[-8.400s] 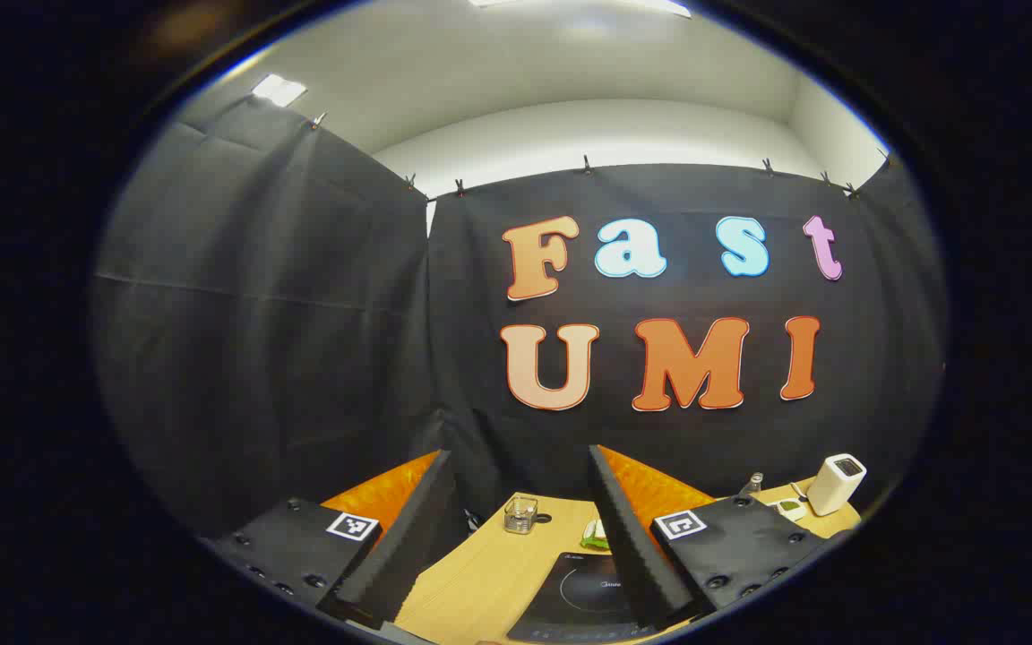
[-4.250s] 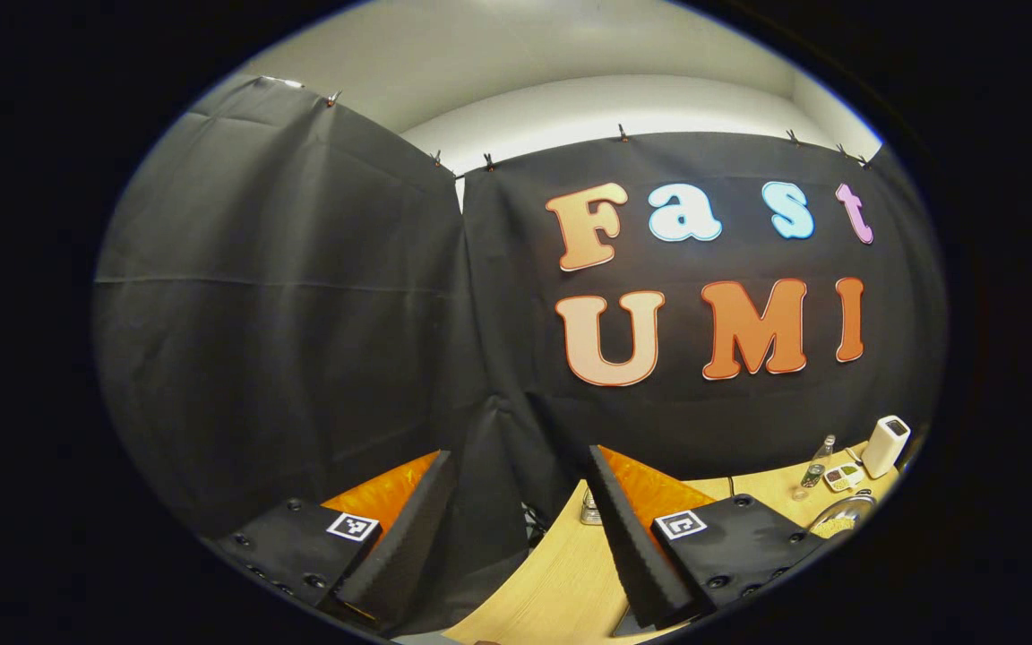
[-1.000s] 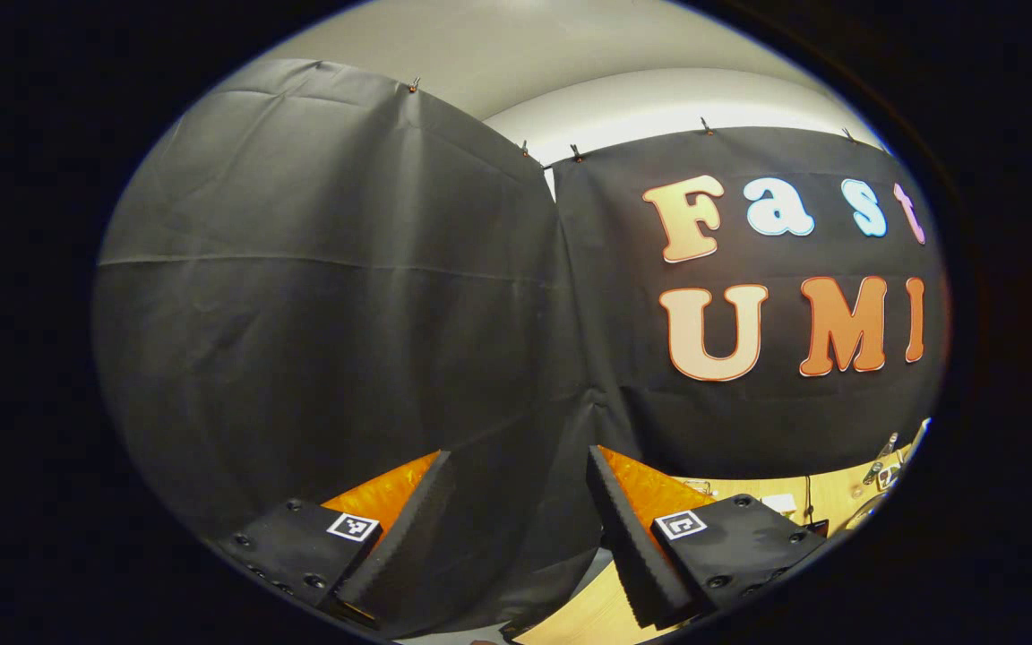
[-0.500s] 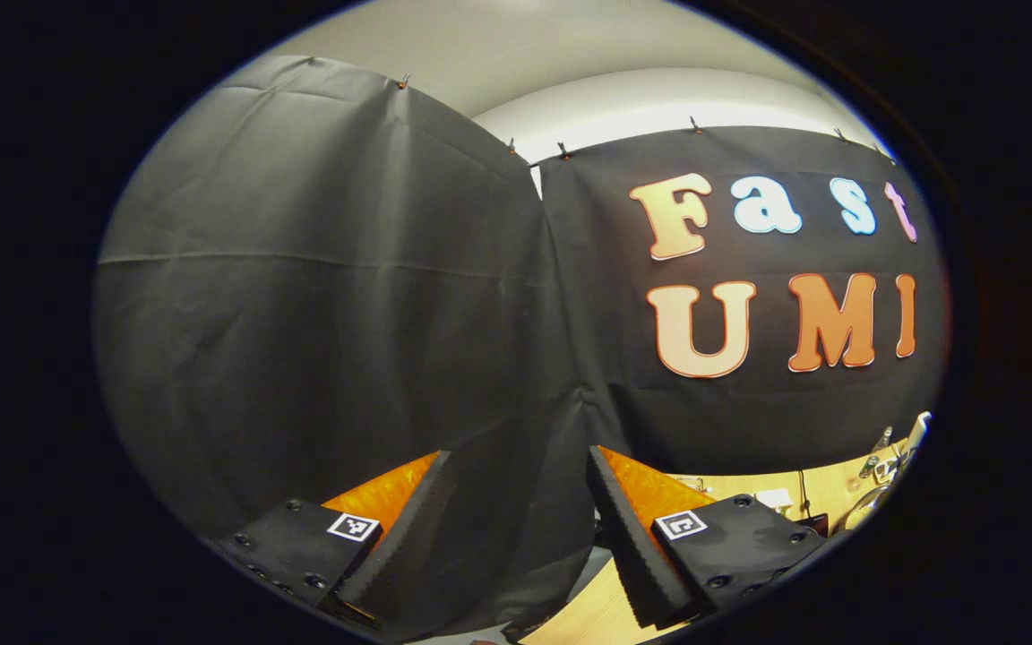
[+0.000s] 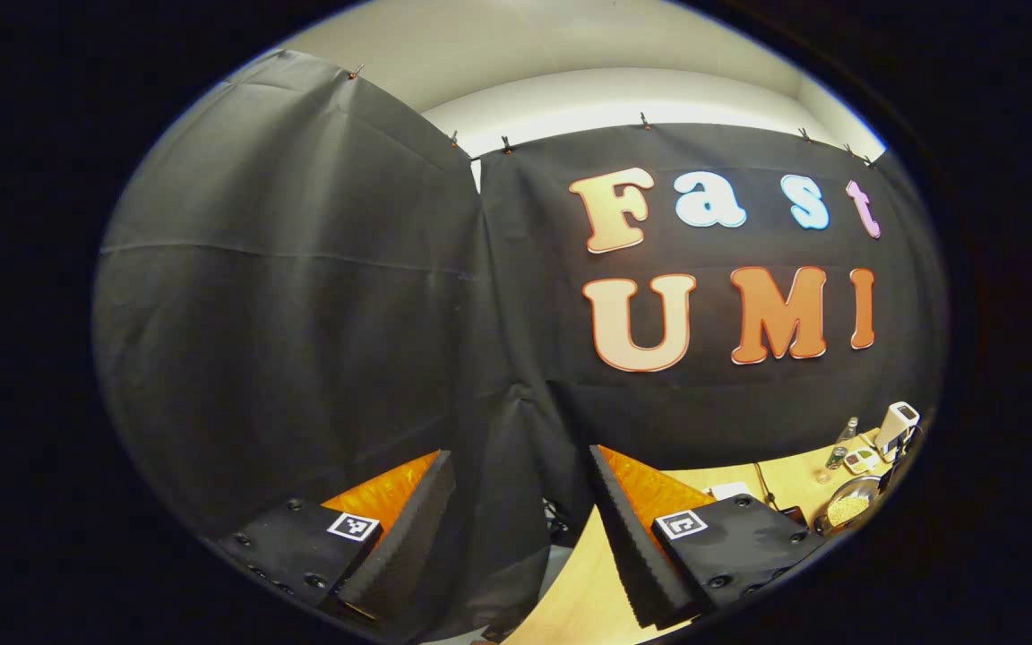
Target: First push the handle of the pot to place it horizontally, then grasp the pot with both hands and set it on the induction cooktop.
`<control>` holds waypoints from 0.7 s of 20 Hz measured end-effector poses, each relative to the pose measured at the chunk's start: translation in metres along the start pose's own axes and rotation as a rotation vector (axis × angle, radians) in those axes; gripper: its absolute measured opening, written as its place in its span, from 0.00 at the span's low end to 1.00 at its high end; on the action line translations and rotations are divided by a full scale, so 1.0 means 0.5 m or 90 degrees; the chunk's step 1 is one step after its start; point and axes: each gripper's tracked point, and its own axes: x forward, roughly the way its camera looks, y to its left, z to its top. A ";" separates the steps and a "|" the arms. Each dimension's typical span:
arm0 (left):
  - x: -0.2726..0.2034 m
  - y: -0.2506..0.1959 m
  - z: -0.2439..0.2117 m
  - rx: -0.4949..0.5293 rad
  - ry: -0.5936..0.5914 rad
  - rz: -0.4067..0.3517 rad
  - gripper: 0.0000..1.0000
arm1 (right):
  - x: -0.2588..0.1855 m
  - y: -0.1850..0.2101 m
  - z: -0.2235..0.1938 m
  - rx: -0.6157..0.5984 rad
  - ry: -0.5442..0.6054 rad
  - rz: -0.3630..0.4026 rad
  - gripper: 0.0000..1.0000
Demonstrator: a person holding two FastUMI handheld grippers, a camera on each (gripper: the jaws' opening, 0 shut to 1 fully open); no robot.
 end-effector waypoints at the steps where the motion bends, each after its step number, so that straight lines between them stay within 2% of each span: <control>1: 0.006 -0.018 -0.006 -0.006 0.006 -0.013 0.97 | -0.014 -0.010 0.001 0.013 -0.007 0.002 0.00; 4: 0.020 -0.094 -0.031 -0.026 0.027 -0.059 0.97 | -0.047 -0.074 0.006 0.046 -0.022 -0.010 0.00; 8: 0.041 -0.212 -0.061 -0.037 0.047 -0.093 0.96 | -0.062 -0.180 0.036 0.064 -0.045 -0.029 0.00; 11: 0.051 -0.338 -0.081 -0.063 0.048 -0.130 0.96 | -0.051 -0.269 0.069 0.085 -0.057 -0.038 0.00; 14: 0.053 -0.486 -0.143 -0.079 0.079 -0.180 0.97 | -0.024 -0.352 0.092 0.090 -0.055 -0.043 0.01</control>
